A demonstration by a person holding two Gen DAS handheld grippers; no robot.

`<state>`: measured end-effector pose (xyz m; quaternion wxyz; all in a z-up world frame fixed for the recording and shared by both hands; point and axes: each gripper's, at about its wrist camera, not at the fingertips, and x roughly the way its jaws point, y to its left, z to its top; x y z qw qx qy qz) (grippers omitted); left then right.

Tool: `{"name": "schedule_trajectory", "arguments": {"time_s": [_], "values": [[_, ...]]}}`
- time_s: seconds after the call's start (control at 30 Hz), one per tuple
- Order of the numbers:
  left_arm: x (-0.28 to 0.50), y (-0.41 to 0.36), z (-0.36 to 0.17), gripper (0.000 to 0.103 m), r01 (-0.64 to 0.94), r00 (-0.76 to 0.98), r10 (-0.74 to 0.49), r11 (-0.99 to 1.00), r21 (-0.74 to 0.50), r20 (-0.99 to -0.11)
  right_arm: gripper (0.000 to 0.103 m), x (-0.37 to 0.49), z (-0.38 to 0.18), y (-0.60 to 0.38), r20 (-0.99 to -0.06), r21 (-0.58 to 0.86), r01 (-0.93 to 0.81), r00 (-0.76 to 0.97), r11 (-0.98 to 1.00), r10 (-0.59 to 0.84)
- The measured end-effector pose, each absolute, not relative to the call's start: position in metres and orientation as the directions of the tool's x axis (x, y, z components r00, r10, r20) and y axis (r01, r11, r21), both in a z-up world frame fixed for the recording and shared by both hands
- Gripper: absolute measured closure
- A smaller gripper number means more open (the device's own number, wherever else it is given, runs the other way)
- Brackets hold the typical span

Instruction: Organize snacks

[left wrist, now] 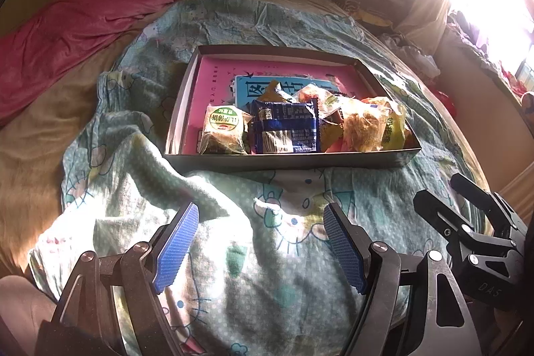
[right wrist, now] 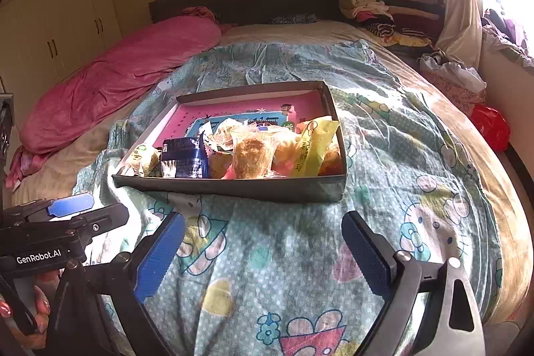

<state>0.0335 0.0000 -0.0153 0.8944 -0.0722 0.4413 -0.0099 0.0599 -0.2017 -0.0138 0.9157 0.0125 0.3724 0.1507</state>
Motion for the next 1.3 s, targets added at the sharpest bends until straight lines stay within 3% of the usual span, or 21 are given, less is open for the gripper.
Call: {"name": "schedule_trajectory", "arguments": {"time_s": [1.3], "values": [[0.0300, 0.0005, -0.0143, 0.024, -0.063, 0.614, -0.058, 0.990, -0.122, -0.787, 0.008, 0.0617, -0.0157, -0.2033, -0.675, 0.129, -0.273, 0.680, 0.953, 0.286]]}}
